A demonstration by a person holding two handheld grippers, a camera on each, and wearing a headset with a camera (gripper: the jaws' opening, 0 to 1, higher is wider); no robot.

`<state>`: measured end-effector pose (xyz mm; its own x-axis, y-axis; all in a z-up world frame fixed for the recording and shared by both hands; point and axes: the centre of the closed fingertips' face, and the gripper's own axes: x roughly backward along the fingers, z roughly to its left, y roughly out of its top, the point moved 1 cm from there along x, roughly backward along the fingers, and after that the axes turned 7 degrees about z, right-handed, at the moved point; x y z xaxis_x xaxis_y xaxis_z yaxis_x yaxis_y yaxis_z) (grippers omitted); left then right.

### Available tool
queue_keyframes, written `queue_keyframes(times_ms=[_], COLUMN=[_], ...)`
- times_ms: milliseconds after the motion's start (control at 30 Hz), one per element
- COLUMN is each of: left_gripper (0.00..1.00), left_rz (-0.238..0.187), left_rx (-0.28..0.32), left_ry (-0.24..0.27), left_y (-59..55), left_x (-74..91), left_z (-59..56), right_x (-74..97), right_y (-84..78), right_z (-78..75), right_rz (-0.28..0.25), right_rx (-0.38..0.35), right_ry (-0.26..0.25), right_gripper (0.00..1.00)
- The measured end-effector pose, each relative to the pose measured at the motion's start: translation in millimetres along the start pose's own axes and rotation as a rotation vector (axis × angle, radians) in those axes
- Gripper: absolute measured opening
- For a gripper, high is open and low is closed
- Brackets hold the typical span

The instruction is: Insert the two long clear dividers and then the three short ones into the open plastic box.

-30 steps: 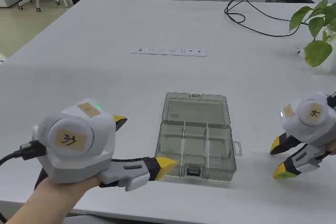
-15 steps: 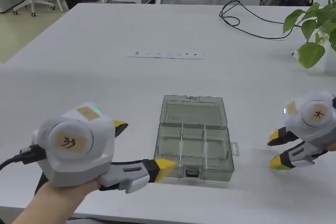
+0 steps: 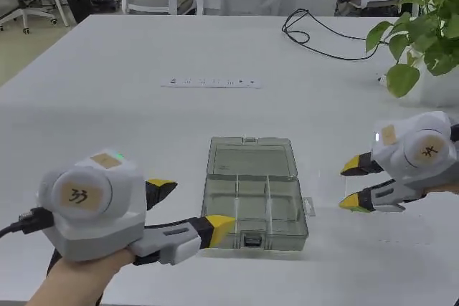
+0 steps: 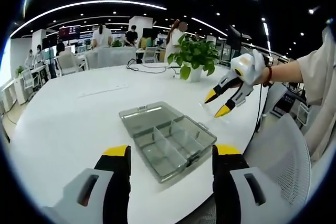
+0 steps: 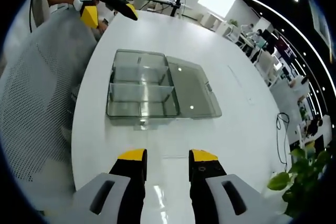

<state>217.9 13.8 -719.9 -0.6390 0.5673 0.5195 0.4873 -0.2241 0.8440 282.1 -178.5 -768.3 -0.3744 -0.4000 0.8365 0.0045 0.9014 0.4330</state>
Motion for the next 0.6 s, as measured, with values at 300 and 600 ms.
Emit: queue_keyframes(times_ms=[300, 600], left_gripper=[0.54, 0.46], left_rz=[-0.042, -0.058], left_rx=[0.061, 0.087], left_ry=[-0.072, -0.135], left_y=[6.1, 9.6], left_x=[-3.9, -6.0], left_z=[-10.3, -21.7], right_x=[3.3, 10.7], right_y=[35.4, 79.1], right_z=[2.9, 14.3], right_rz=[-0.079, -0.169], right_rx=[0.06, 0.094], right_ry=[-0.038, -0.04], right_gripper=[0.32, 0.32])
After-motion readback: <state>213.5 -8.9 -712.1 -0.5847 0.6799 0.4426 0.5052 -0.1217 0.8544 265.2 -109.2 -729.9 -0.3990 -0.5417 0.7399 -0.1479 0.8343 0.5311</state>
